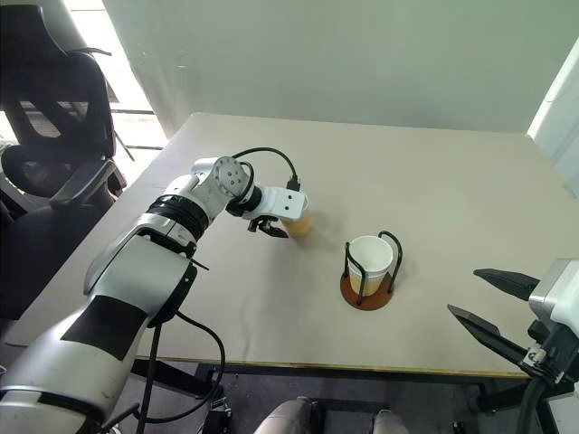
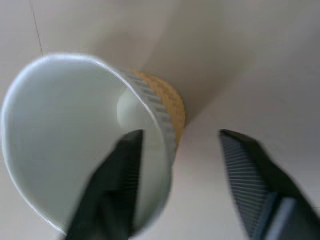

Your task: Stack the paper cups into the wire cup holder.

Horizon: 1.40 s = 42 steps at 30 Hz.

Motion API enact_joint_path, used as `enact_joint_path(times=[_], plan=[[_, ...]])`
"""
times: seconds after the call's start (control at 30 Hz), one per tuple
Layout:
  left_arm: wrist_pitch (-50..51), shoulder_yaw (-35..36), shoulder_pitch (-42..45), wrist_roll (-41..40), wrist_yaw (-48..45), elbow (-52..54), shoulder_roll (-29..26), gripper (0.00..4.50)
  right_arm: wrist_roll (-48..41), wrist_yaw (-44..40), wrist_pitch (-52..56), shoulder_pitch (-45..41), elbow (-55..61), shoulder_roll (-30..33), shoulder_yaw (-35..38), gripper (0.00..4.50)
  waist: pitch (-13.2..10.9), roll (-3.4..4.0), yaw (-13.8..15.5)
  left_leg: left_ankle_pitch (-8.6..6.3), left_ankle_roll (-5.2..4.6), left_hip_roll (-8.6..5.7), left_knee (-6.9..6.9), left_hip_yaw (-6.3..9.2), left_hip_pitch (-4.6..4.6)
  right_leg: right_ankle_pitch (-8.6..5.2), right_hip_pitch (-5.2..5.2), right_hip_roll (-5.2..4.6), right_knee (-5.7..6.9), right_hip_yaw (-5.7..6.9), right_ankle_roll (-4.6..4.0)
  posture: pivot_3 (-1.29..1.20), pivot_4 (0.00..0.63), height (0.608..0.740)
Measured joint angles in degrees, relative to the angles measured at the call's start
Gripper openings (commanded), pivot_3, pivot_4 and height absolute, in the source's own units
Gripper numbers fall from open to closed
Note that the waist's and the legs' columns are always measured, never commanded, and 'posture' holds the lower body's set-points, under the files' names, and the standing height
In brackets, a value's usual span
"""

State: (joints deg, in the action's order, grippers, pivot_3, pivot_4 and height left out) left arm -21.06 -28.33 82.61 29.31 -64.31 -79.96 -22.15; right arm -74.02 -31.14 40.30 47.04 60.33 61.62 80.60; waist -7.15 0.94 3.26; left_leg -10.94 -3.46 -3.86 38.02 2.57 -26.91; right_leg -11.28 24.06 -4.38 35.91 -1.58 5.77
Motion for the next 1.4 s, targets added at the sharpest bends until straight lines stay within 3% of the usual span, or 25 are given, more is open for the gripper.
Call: enact_joint_path(times=[0.13,0.4,0.53,0.73,0.87,0.97,1.1,1.23,1.4], plan=[[-0.01,0.41,0.00,0.34,0.00,0.00,-0.02,0.02,0.04,0.23,0.00,-0.25,0.00,0.10,-0.01,2.58,0.00,0.00,0.00,0.00,0.00,0.00,0.00,-0.01,0.01,0.01,0.00,0.00,0.00,0.00,-0.01,0.00,0.150,0.740],[-0.28,0.97,0.00,1.26,-0.47,0.00,-0.60,0.02,0.22,0.41,0.00,-1.04,0.00,0.47,-0.14,2.58,0.00,0.00,-0.01,0.00,0.00,0.00,0.00,-0.01,0.01,0.03,0.01,0.00,0.00,-0.01,0.02,0.00,0.150,0.740],[-1.25,2.84,0.39,0.50,-5.51,-0.03,-1.02,0.02,0.73,0.40,0.00,-1.75,0.00,0.47,-0.26,2.58,0.00,0.00,0.01,0.00,-0.01,0.00,0.00,-0.01,-0.01,0.04,0.04,0.01,0.00,-0.01,0.02,0.00,0.150,0.740],[0.94,14.31,9.80,-11.75,-23.61,0.10,1.81,0.02,1.37,0.34,-0.01,-3.01,0.02,0.50,-1.02,2.58,-0.01,-0.06,0.31,-0.08,-0.20,-0.09,0.00,-0.03,-0.12,0.00,0.05,-0.05,-0.10,-0.06,0.04,0.00,0.150,0.740],[1.06,14.00,15.52,-20.19,-25.73,1.32,3.99,0.02,1.91,0.34,-0.30,-3.32,0.02,0.48,-1.42,2.58,0.02,-0.01,-0.08,-0.26,-0.27,-0.10,-0.02,-0.08,-0.02,-0.13,0.00,-0.10,-0.13,-0.15,0.13,0.00,0.150,0.740],[1.06,8.01,16.27,-27.85,-25.79,2.79,5.38,0.02,2.33,0.35,-1.07,-2.80,0.01,-0.01,-1.42,2.58,0.01,0.00,-0.26,-0.33,-0.23,-0.07,-0.01,-0.08,-0.02,-0.01,0.05,-0.10,-0.04,-0.13,0.56,0.00,0.150,0.740],[2.74,-5.90,16.32,-43.24,-25.91,10.39,4.45,0.02,2.29,0.44,-2.54,-0.57,0.02,-0.57,-1.31,2.58,0.01,0.00,-0.22,-0.45,-0.21,-0.05,0.02,-0.09,-0.07,0.00,0.05,-0.09,-0.03,-0.12,0.65,0.00,0.150,0.740],[4.99,-22.64,17.19,-60.17,-26.10,19.73,-0.18,0.02,2.27,0.76,-4.72,3.07,0.01,-2.00,-0.04,2.58,0.02,0.01,-0.22,-0.61,-0.22,-0.04,0.06,-0.12,-0.03,0.14,0.00,-0.12,-0.04,-0.14,0.41,0.00,0.150,0.740],[3.83,-40.03,20.88,-73.06,-26.13,26.31,-5.47,0.02,2.21,1.05,-8.67,8.14,-0.01,-3.01,1.57,2.58,0.03,0.03,-0.19,-0.68,-0.27,-0.04,0.13,-0.09,0.06,0.11,-0.17,-0.12,-0.04,-0.12,0.35,0.00,0.150,0.740]])
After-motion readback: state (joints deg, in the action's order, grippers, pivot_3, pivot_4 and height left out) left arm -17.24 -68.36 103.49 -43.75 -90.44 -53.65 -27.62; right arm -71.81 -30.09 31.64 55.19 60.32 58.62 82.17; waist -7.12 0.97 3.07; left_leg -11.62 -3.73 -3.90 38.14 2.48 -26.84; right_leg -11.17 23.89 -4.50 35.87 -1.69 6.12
